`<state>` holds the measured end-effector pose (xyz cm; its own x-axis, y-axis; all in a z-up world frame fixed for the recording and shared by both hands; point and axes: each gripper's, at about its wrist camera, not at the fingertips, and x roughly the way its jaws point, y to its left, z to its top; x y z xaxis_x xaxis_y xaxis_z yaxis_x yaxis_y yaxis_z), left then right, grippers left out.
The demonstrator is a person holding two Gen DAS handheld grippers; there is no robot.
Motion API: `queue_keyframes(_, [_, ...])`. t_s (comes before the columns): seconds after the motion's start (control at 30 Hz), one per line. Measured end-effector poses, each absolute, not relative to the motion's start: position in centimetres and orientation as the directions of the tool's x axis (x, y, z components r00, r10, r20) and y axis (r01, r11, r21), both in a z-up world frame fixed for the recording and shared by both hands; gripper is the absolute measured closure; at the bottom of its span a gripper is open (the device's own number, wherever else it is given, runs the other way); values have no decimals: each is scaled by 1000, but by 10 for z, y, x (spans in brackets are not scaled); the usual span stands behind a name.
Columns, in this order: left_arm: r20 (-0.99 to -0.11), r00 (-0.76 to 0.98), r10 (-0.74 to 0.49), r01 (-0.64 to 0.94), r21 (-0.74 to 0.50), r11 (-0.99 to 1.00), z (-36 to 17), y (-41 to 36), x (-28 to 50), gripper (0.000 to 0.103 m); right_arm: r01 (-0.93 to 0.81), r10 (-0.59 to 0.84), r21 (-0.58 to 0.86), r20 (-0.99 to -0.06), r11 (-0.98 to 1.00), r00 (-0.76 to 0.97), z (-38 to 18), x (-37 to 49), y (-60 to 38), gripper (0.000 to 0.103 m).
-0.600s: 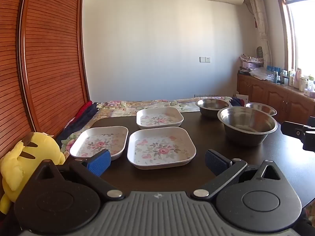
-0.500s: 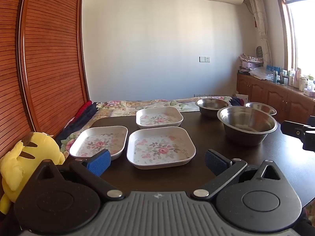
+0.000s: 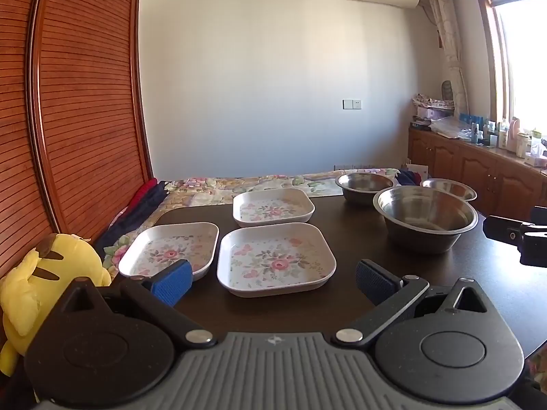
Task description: Organize plates and bowls
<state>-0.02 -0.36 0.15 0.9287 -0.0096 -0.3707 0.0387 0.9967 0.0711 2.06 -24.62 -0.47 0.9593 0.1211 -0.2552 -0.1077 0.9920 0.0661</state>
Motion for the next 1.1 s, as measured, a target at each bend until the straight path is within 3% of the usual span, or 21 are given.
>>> queue_keyframes(1.1, [-367,930,-19,51,78,996,1,-6,-2,1,-102,121,86,-253,991,960,-5,19,-255,0])
